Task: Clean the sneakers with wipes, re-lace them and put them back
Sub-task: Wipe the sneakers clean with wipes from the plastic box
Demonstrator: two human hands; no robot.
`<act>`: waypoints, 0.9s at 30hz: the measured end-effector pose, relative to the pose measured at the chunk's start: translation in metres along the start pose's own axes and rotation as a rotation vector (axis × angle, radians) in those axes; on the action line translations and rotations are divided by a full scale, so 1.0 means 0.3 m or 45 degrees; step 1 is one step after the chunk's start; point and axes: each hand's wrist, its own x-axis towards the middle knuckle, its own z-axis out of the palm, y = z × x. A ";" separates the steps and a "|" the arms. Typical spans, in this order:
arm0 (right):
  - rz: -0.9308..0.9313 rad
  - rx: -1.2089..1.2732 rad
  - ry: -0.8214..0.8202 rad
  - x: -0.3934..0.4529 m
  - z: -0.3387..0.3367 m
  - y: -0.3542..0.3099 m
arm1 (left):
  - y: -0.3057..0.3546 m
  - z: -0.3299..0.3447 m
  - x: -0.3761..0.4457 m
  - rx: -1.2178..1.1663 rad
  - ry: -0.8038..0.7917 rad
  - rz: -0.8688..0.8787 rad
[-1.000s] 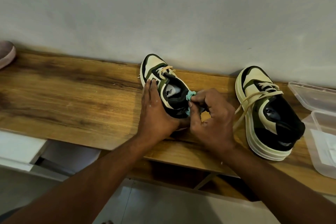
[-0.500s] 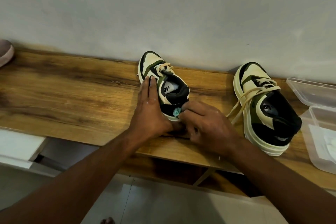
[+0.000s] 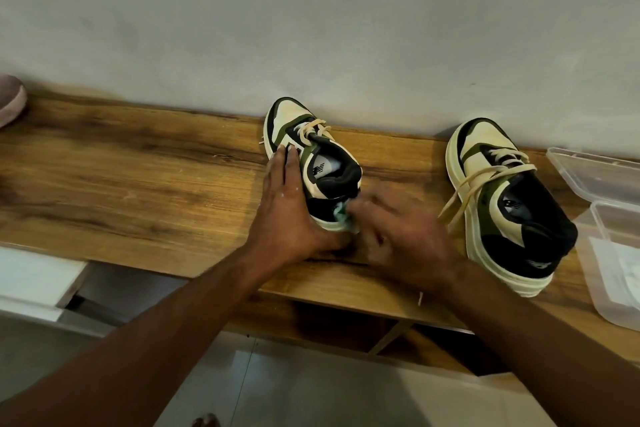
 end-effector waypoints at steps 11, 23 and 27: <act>0.481 0.231 0.017 0.020 -0.018 0.046 | -0.009 -0.013 -0.001 -0.012 -0.027 0.020; 0.843 0.658 -0.054 0.033 -0.027 0.031 | 0.027 -0.023 -0.063 -0.291 0.176 -0.071; 0.786 0.660 -0.088 0.041 -0.028 0.021 | 0.013 -0.014 -0.060 -0.385 0.252 -0.148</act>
